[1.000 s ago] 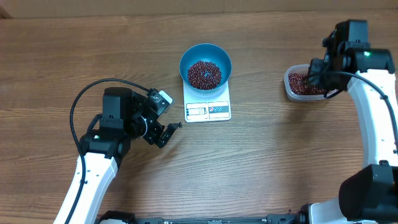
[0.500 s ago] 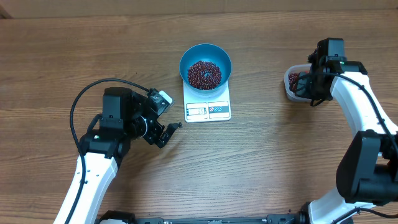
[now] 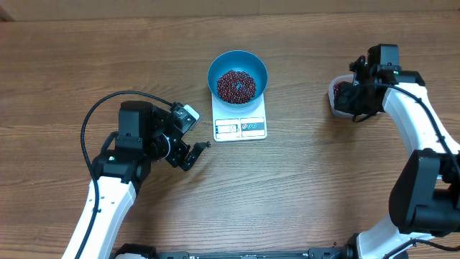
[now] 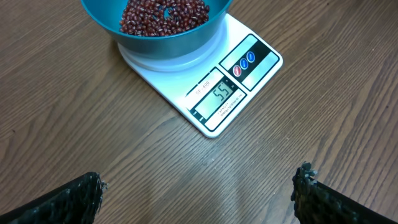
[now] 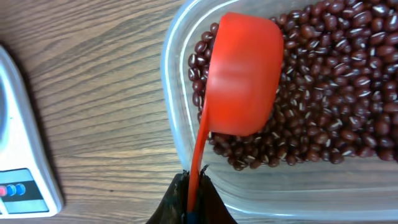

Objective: Scoop item into bowl and weigh 150g on scale
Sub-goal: 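Scoop a third load of red beans with the right gripper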

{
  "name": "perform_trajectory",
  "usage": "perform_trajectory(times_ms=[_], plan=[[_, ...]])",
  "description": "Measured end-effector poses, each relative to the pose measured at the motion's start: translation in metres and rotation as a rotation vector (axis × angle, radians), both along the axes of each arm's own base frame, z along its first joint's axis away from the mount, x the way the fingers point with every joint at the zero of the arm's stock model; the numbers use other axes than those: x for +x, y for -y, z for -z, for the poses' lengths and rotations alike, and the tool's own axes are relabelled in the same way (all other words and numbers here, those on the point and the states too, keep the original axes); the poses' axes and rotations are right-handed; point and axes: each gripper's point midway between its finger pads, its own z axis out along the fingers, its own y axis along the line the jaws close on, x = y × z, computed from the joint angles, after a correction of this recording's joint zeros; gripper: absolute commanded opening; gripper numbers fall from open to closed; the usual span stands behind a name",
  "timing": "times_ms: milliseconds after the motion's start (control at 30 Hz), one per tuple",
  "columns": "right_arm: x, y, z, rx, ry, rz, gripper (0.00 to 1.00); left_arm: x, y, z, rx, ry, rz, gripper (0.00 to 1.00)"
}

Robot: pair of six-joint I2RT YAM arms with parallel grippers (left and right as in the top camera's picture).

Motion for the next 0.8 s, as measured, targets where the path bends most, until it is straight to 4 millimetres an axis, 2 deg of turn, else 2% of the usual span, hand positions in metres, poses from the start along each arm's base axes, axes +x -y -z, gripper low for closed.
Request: perform_trajectory(times_ms=[167,433,600,800], plan=[[-0.002,0.008,-0.003,0.077,0.001,0.032,0.04,0.000,0.000,0.000,0.000,0.000,0.000,1.00],[-0.004,0.030,-0.017,0.289,0.040,0.101,0.04,0.000,0.000,0.000,0.000,0.000,0.000,1.00],[-0.009,0.045,-0.023,0.361,0.051,0.145,0.04,0.000,0.000,0.000,0.000,0.000,0.000,1.00],[-0.013,0.045,-0.030,0.434,0.070,0.130,0.04,0.000,0.000,0.000,0.000,0.000,0.000,1.00]])
